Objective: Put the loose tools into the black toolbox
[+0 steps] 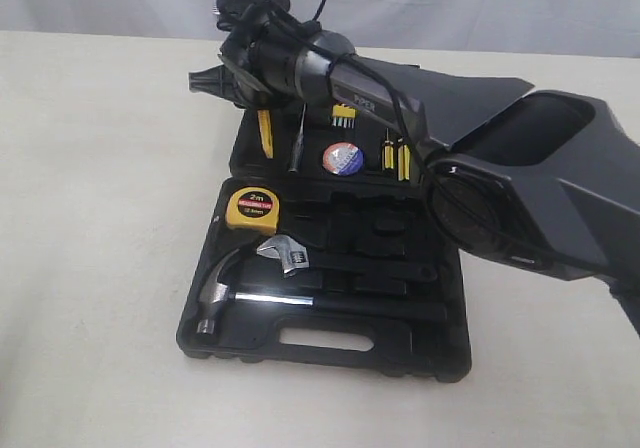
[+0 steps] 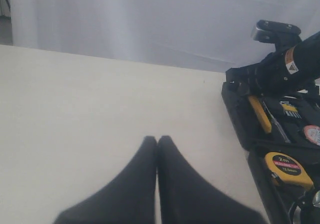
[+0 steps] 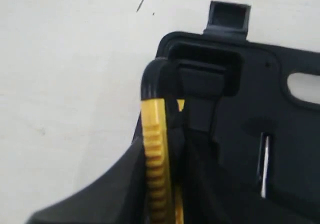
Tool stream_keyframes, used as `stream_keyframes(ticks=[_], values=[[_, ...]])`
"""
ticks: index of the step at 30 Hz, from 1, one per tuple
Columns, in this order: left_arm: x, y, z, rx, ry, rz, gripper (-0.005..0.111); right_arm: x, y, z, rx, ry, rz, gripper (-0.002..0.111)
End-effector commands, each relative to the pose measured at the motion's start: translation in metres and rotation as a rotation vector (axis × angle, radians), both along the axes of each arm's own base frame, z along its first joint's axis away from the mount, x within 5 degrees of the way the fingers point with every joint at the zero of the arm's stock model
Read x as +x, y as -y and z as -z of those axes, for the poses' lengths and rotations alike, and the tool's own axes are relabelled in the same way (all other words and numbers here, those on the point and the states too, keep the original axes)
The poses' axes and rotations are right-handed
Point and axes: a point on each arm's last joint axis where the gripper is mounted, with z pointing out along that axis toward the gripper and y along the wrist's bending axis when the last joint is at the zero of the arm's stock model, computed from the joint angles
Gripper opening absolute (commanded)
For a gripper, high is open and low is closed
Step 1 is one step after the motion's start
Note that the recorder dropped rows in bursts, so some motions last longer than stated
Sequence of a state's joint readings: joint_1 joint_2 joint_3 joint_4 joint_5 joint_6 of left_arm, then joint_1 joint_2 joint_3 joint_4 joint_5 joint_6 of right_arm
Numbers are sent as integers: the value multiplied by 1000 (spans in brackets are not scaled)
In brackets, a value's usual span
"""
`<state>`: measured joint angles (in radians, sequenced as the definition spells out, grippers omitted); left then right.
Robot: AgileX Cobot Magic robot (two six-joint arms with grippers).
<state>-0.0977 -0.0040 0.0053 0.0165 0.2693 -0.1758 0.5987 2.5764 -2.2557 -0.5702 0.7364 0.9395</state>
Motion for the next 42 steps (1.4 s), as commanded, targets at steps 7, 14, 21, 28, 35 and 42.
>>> stream_keyframes(ticks=[7, 14, 21, 28, 35, 42], values=[[0, 0, -1, -2, 0, 6, 0, 2, 4, -9, -45, 64, 45, -1], [0, 0, -1, 5, 1, 5, 0, -4, -9, -1, -161, 206, 98, -1], [0, 0, -1, 5, 1, 5, 0, -5, -12, 8, -83, 233, 176, -1], [0, 0, -1, 5, 1, 5, 0, -5, -13, 13, -95, 235, 171, -1], [0, 0, -1, 5, 1, 5, 0, -5, -14, 21, -88, 214, 172, 2], [0, 0, -1, 5, 1, 5, 0, -7, -8, 23, -132, 187, 214, 43]])
